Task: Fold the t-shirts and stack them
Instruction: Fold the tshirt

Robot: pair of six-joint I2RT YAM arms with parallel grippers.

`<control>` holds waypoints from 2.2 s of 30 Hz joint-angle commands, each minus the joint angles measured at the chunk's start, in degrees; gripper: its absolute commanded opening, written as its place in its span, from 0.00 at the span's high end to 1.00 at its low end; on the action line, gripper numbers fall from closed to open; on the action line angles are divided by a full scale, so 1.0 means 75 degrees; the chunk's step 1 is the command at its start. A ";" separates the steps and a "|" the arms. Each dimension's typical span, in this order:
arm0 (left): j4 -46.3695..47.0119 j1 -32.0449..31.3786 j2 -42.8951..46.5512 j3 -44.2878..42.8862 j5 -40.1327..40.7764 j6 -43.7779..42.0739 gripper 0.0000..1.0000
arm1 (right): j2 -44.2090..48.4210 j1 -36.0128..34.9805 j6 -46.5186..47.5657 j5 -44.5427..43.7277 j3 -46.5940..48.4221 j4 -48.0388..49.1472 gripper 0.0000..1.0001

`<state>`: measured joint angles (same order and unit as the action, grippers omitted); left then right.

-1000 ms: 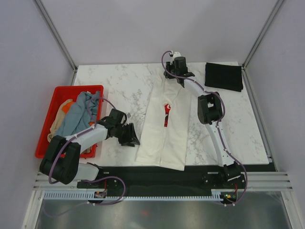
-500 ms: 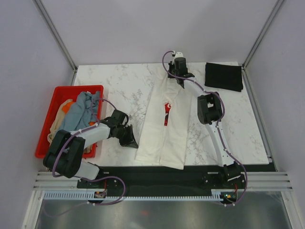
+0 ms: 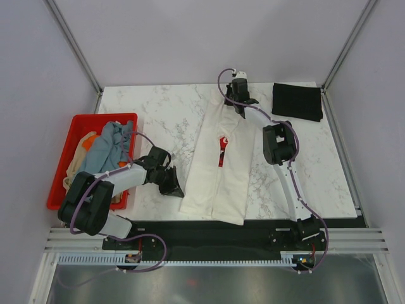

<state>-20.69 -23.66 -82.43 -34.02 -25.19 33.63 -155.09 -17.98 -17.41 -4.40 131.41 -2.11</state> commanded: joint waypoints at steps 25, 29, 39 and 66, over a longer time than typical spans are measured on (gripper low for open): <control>0.0122 -0.0220 0.0491 0.0329 0.0218 0.0485 0.98 | 0.1143 0.0077 -0.1043 -0.0773 -0.1069 0.0211 1.00; 0.0133 -0.0220 0.0585 0.0352 0.0183 0.0497 0.98 | 0.1049 0.0135 -0.0890 -0.0234 -0.0683 0.0211 0.86; 0.0005 -0.0220 0.1018 0.0213 0.0147 0.0556 0.81 | 0.2020 0.0346 -0.1241 0.0411 -0.0624 -0.0818 0.56; -0.0124 -0.1040 0.1124 0.0575 0.0604 0.0718 0.52 | 0.7892 -0.0568 -0.2273 0.0307 -0.7477 -0.4301 0.47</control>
<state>-21.17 -29.93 -73.80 -30.63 -22.59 36.93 -102.35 -21.45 -34.15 0.73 80.03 -33.21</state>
